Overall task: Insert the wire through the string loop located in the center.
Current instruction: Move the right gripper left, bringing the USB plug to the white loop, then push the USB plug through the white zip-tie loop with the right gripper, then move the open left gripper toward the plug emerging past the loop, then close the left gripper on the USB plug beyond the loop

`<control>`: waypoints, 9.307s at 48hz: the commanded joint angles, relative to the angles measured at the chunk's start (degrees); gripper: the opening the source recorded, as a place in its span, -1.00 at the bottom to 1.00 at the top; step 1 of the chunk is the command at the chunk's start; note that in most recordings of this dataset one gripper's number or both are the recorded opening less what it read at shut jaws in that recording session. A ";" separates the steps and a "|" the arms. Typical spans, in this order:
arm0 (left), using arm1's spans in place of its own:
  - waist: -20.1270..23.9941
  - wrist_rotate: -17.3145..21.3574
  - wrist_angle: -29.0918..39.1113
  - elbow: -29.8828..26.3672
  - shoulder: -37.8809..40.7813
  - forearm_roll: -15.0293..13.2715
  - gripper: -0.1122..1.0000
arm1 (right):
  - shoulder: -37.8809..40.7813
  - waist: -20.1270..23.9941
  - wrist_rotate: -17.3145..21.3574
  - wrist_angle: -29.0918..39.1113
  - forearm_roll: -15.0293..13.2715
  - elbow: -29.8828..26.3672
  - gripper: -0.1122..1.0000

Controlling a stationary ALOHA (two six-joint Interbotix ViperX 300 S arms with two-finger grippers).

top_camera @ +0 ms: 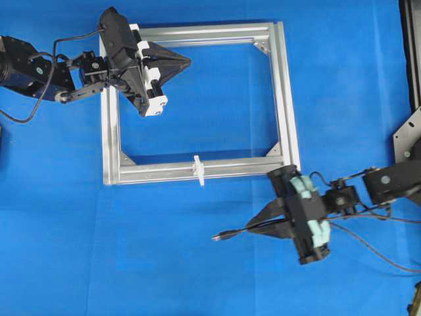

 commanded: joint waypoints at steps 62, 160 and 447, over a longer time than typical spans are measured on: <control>-0.18 0.00 -0.26 -0.35 -1.58 0.18 -0.79 | -2.02 -13.10 -0.53 -1.58 0.09 1.76 -0.83; -0.18 0.00 -0.26 -0.35 -1.67 0.18 -0.79 | -1.32 -13.10 -0.62 -2.72 0.09 1.23 -0.83; -24.35 -6.33 10.72 2.72 -1.32 0.26 -0.41 | 11.16 -13.01 -1.14 -1.58 0.00 -13.10 -0.83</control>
